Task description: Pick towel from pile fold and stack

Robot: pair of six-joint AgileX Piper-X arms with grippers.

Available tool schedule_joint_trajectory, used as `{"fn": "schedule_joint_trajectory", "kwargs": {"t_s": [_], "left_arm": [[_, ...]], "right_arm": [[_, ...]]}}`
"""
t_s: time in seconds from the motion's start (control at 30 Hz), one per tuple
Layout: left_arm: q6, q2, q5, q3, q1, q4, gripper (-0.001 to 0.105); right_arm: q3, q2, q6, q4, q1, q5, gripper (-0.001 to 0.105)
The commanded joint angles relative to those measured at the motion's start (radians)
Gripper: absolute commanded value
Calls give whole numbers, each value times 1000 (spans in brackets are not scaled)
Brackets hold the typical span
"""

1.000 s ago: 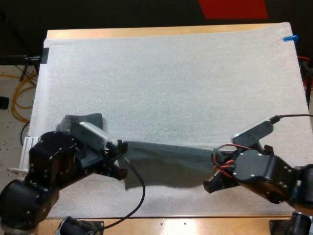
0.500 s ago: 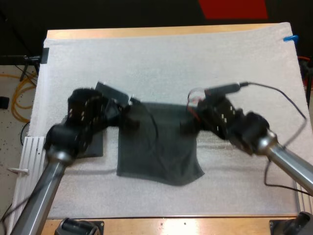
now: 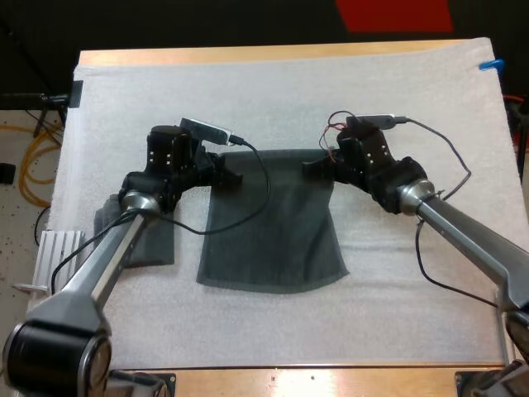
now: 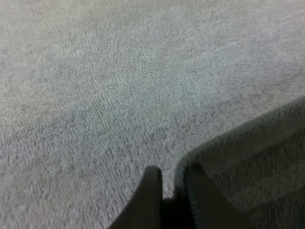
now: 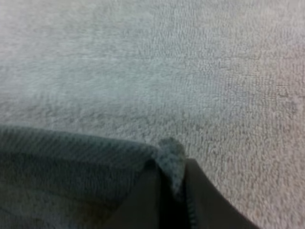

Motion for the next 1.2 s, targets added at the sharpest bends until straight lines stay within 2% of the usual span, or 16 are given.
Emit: {"fn": "schedule_joint_trajectory", "kwargs": {"t_s": [0.0, 0.13, 0.2, 0.3, 0.37, 0.4, 0.47, 0.5, 0.57, 0.67, 0.7, 1.17], "left_arm": [[4, -1, -22, -2, 7, -27, 0], [4, 16, -22, -2, 7, -81, 0], [14, 16, -22, -2, 7, -110, 0], [62, 16, -22, -5, 7, -132, 0], [65, 10, -22, -5, 7, -130, 3], [65, 6, -22, -5, 7, -127, 6], [70, -7, -22, -5, 7, -123, 19], [71, -13, -22, -5, 7, -122, 25], [71, -37, -22, -5, 7, -116, 45], [71, -94, -22, -5, 7, -89, 64], [71, -112, -22, -5, 7, -80, 66], [71, -532, -8, -5, 7, 405, 66]], "right_arm": [[-2, 3, -9, -21, -14, -4, 0], [-2, 25, -9, -61, -30, -70, 1], [-4, 25, -9, -77, -35, -100, 7], [-4, 25, -8, -108, -42, -127, 28], [-15, 25, -4, -112, -47, -144, 45], [-18, 25, -4, -112, -50, -150, 52], [-36, 19, -4, -107, -53, -164, 67], [-42, 14, -4, -107, -54, -166, 69], [-57, -7, -8, -95, -53, -166, 70], [-76, -57, -18, -56, -53, -164, 70], [-78, -71, -21, -42, -53, -164, 70], [-78, -448, -37, 467, -53, -164, 70]]}}
